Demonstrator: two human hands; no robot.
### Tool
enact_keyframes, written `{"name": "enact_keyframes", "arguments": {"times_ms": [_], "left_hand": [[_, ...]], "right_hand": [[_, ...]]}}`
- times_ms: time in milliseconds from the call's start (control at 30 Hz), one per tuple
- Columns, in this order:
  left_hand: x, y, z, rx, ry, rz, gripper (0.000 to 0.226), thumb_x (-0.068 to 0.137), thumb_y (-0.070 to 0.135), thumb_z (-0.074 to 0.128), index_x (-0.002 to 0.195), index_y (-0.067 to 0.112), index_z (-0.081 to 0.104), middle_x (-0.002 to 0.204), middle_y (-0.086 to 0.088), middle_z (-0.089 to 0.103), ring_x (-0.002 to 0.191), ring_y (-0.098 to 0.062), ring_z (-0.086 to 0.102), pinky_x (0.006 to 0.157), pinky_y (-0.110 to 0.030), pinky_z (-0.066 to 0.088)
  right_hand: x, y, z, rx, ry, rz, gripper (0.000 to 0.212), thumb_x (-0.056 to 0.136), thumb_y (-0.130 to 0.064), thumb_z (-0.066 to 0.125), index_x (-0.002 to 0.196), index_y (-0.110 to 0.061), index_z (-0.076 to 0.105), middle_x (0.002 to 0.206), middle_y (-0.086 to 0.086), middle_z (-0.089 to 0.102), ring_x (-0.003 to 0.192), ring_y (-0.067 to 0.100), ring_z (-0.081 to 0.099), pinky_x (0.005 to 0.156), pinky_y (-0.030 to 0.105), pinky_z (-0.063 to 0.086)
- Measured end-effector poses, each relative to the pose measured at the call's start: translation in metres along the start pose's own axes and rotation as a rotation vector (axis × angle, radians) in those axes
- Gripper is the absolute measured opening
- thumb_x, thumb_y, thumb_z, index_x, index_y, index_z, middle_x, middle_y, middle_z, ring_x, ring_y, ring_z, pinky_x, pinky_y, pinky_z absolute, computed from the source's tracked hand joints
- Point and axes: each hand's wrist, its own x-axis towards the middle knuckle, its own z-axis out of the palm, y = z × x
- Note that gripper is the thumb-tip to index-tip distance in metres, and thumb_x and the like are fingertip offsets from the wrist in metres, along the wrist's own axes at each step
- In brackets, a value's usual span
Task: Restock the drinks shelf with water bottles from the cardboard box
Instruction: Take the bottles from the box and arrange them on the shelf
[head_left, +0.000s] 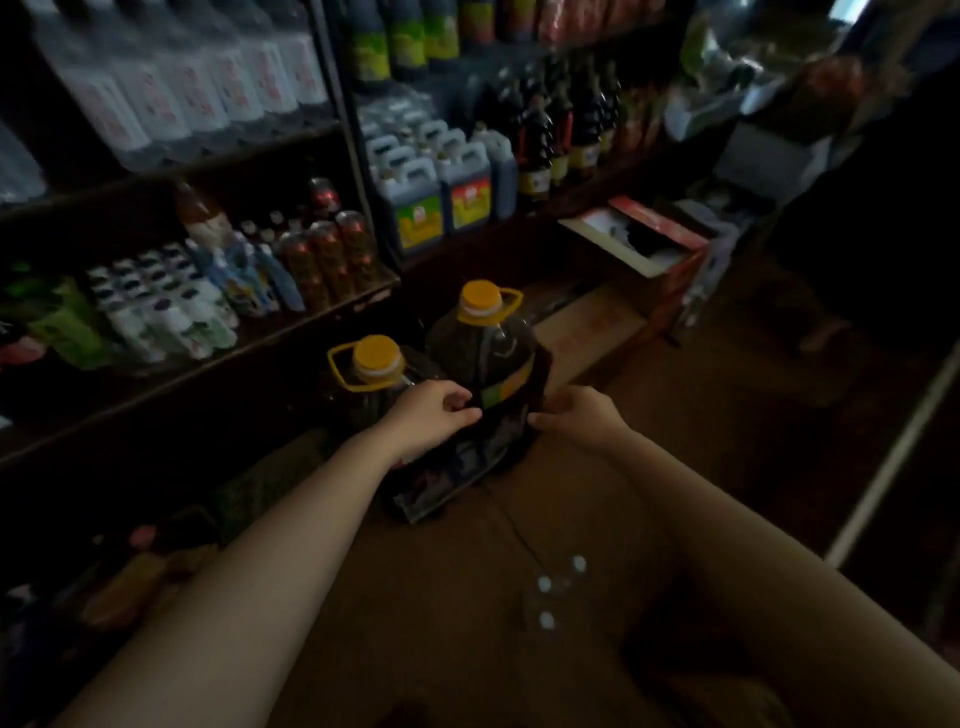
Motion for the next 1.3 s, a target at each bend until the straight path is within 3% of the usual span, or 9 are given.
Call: {"name": "enact_keyframes", "arguments": {"times_ms": [233,400,567,667,800,967,1067,1167,1300], "left_hand": [[0.06,-0.027,0.123,0.003,-0.192,-0.049,0.043,0.089,0.038,0.063,0.127,0.018,0.056,0.124,0.001,0.059,0.111,-0.014,0.056,0.094,-0.029,0.047],[0.113,-0.069,0.221,0.004,-0.313,-0.058,0.047,0.087,0.035,0.067,0.128,0.017,0.055,0.126,-0.001,0.057,0.115,-0.017,0.055,0.093,-0.026,0.045],[0.159,-0.127,0.326,0.06,-0.392,-0.048,0.055,0.083,0.034,0.071,0.132,0.02,0.051,0.136,-0.003,0.051,0.122,-0.021,0.051,0.103,-0.038,0.044],[0.187,-0.161,0.393,0.041,-0.454,-0.062,0.063,0.083,0.024,0.072,0.138,0.017,0.043,0.139,-0.004,0.048,0.124,-0.021,0.049,0.096,-0.028,0.043],[0.226,-0.2,0.48,0.115,-0.53,-0.036,0.074,0.081,0.013,0.072,0.145,0.012,0.033,0.144,-0.01,0.042,0.129,-0.025,0.044,0.1,-0.033,0.043],[0.271,-0.24,0.567,0.154,-0.531,0.04,0.086,0.076,0.014,0.077,0.147,0.015,0.028,0.144,-0.011,0.043,0.129,-0.027,0.045,0.105,-0.037,0.041],[0.289,-0.258,0.6,0.198,-0.449,0.117,0.064,0.079,0.015,0.074,0.137,0.012,0.046,0.136,-0.013,0.052,0.123,-0.028,0.051,0.1,-0.033,0.043],[0.296,-0.265,0.614,0.108,-0.341,0.158,0.03,0.084,0.018,0.069,0.108,0.001,0.065,0.111,-0.017,0.066,0.104,-0.031,0.061,0.086,-0.034,0.048],[0.298,-0.263,0.603,0.044,-0.247,0.122,0.029,0.083,0.026,0.07,0.096,0.001,0.065,0.097,-0.009,0.066,0.092,-0.024,0.062,0.08,-0.035,0.05]], "right_hand": [[0.007,0.135,0.053,0.207,0.053,0.274,0.047,0.084,-0.037,0.07,0.121,-0.012,0.057,0.115,0.004,0.062,0.096,0.015,0.06,0.076,0.026,0.053],[0.026,0.235,0.111,0.295,0.103,0.462,0.044,0.09,-0.036,0.062,0.126,-0.013,0.053,0.119,0.005,0.06,0.101,0.017,0.059,0.089,0.035,0.052],[0.058,0.325,0.176,0.329,0.125,0.495,0.045,0.094,-0.038,0.055,0.13,-0.012,0.051,0.125,0.007,0.057,0.111,0.023,0.057,0.095,0.039,0.05],[0.08,0.376,0.216,0.349,0.126,0.519,0.042,0.094,-0.038,0.055,0.128,-0.014,0.052,0.12,0.007,0.058,0.102,0.019,0.059,0.09,0.036,0.052],[0.11,0.442,0.264,0.338,0.114,0.521,0.037,0.097,-0.034,0.052,0.125,-0.01,0.055,0.105,0.004,0.058,0.086,0.013,0.054,0.078,0.03,0.048],[0.143,0.51,0.313,0.344,0.143,0.547,0.036,0.098,-0.035,0.049,0.124,-0.012,0.054,0.115,0.007,0.059,0.088,0.012,0.051,0.071,0.025,0.041],[0.157,0.538,0.333,0.368,0.193,0.549,0.036,0.097,-0.035,0.051,0.126,-0.013,0.054,0.119,0.007,0.058,0.098,0.017,0.055,0.076,0.027,0.042],[0.164,0.553,0.342,0.403,0.192,0.564,0.039,0.097,-0.036,0.052,0.127,-0.012,0.055,0.123,0.009,0.059,0.105,0.021,0.057,0.08,0.029,0.043],[0.163,0.548,0.341,0.403,0.207,0.559,0.038,0.097,-0.035,0.052,0.124,-0.008,0.056,0.118,0.009,0.06,0.108,0.024,0.057,0.079,0.028,0.042]]}}
